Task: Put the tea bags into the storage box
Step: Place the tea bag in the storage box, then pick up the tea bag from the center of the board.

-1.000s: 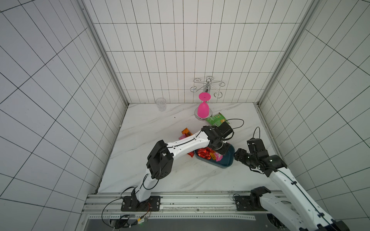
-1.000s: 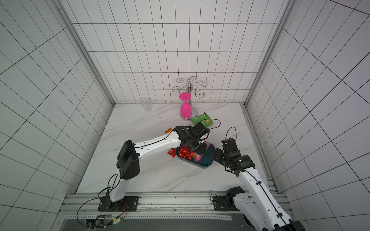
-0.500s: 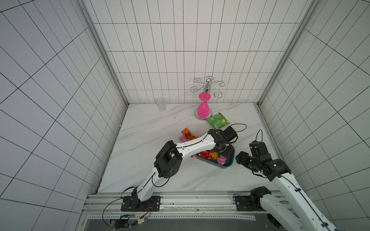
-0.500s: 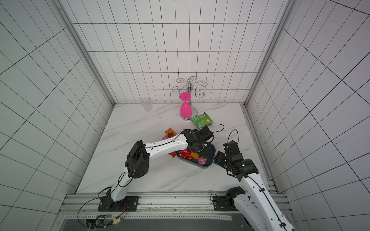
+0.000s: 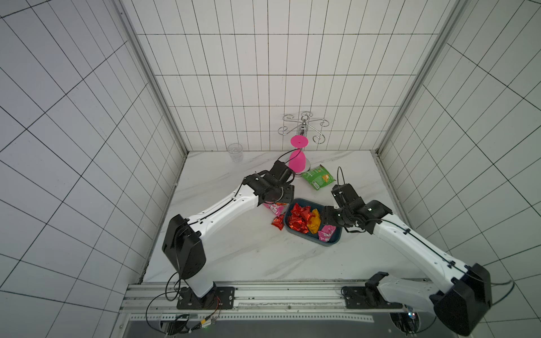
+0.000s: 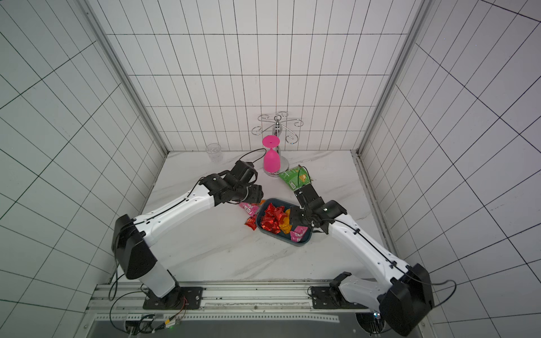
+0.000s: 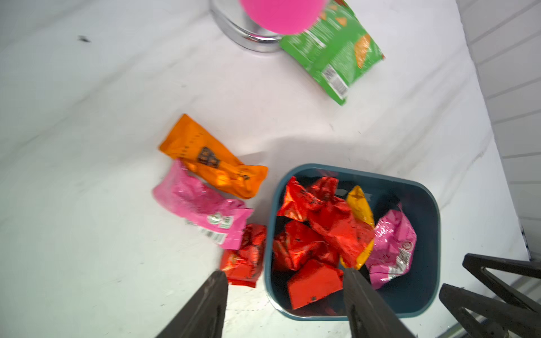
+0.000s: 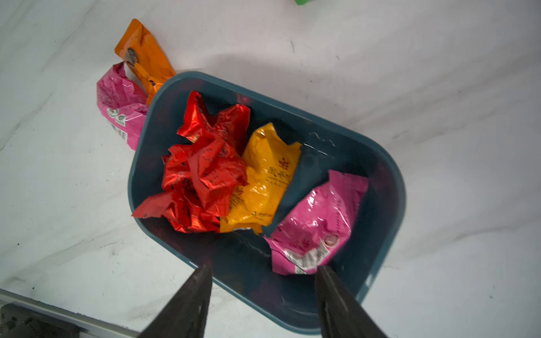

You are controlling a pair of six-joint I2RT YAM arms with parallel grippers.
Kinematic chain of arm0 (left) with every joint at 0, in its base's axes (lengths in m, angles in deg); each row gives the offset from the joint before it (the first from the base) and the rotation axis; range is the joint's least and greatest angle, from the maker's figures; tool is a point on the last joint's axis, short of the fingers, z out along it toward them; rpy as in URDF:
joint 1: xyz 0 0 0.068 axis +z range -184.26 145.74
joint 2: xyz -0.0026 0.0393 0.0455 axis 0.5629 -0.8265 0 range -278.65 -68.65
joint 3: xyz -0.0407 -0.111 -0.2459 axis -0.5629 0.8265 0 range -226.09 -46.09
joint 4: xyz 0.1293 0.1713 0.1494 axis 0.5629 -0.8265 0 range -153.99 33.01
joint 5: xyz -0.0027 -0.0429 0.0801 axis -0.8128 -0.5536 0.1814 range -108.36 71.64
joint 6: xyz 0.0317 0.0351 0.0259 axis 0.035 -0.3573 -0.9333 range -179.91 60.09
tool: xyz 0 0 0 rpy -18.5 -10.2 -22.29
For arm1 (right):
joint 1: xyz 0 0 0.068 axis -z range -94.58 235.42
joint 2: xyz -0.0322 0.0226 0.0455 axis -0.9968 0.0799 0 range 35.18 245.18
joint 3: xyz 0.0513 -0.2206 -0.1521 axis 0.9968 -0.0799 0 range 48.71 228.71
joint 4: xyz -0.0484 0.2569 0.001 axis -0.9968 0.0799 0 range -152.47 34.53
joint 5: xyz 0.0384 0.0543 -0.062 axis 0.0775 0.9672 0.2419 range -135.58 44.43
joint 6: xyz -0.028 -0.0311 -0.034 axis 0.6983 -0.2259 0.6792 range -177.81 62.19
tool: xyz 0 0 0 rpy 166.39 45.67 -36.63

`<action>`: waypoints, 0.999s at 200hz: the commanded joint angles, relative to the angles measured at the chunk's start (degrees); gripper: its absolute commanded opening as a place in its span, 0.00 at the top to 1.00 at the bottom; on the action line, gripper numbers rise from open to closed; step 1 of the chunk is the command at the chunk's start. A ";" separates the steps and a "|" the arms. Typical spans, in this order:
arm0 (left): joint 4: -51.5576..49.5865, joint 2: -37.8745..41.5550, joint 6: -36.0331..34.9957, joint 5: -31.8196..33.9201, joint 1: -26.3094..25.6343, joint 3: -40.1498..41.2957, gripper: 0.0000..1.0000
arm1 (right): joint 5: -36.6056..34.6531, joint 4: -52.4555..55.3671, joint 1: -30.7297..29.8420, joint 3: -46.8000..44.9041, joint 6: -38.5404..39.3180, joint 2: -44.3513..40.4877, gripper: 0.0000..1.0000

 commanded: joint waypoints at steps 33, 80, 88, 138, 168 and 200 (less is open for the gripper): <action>0.45 12.02 4.70 -1.30 15.02 15.89 0.33 | 2.37 -4.23 -5.67 17.95 8.96 19.62 0.39; 0.12 16.06 4.27 -6.82 23.81 23.83 0.33 | 5.69 -3.97 -7.24 32.86 13.92 34.18 0.36; -0.01 16.22 4.05 -7.48 24.77 24.50 0.33 | 6.43 -3.88 -7.40 34.99 14.44 36.55 0.36; -2.46 19.13 1.03 -8.30 28.47 25.47 0.33 | 8.41 -1.02 -9.67 47.46 16.48 49.75 0.35; -3.51 21.56 -0.23 -8.21 30.09 26.95 0.33 | 6.30 2.82 -12.04 52.80 18.31 54.87 0.34; -3.62 23.15 -0.35 -9.30 30.91 28.55 0.33 | -1.31 4.94 -12.80 53.46 18.29 57.32 0.34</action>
